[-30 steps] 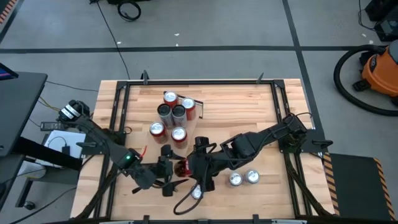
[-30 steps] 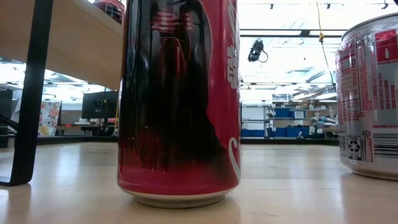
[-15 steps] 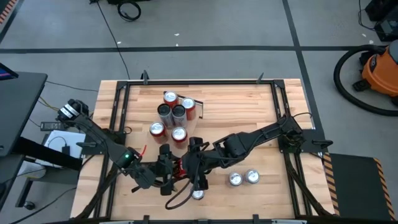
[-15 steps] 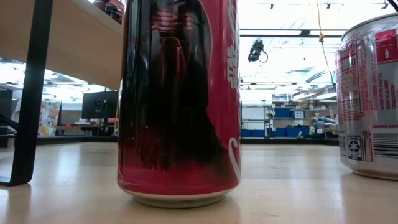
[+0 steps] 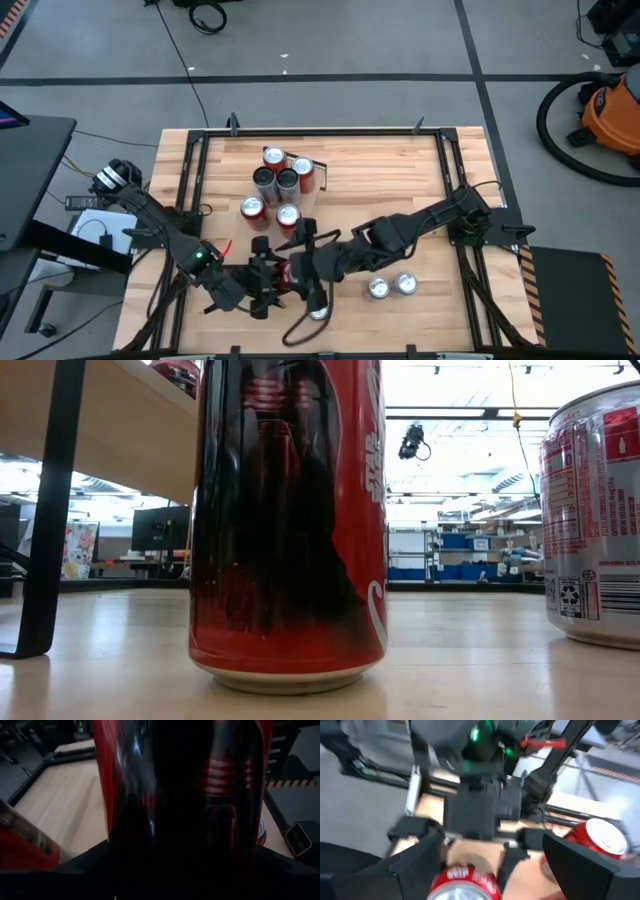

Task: Place canned beverage on shelf
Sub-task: Put the right red soda can on the shelf

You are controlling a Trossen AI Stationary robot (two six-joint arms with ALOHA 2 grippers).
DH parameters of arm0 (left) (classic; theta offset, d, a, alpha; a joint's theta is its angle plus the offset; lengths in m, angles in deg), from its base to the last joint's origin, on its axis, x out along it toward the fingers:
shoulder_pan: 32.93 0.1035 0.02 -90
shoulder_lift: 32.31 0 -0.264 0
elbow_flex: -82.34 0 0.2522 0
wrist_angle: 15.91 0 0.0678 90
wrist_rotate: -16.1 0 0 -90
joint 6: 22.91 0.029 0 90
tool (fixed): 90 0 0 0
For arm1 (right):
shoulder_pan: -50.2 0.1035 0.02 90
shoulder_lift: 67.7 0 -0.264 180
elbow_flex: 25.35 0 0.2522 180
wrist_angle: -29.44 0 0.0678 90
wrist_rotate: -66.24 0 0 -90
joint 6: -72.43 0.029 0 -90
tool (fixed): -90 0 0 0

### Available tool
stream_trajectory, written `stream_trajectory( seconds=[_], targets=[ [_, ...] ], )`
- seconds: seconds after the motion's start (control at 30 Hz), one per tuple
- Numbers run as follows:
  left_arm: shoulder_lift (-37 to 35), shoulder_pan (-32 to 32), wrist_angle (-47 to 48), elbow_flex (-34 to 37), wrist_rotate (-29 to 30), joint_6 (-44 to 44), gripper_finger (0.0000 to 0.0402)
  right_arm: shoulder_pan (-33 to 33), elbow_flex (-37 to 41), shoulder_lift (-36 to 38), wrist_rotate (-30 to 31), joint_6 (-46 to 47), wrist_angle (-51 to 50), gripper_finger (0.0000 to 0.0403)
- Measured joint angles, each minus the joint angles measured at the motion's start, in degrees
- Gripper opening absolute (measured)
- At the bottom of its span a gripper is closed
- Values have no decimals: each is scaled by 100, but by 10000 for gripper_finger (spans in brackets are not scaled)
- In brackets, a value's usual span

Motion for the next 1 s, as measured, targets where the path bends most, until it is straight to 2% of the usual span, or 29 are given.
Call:
stream_trajectory(
  seconds=[0.27, 0.4, 0.63, 0.83, 1.0],
  targets=[
    [-118, -206, 236, 0, 83, -2, 312, 298, 8, 20, 629, -153, -169, 356],
    [-214, -366, 327, 0, 347, 137, 313, 477, 10, 44, 947, -138, -392, 356],
    [-314, -413, 371, 0, 309, 392, 313, 539, 83, 51, 1089, 167, -595, 356],
    [-324, -458, 725, 0, -93, 391, 313, 561, 544, 50, 1539, 567, -597, 349],
    [-632, -697, 1099, 0, -203, 377, 313, 744, 744, 55, 2091, 1138, -647, 348]
  ],
)
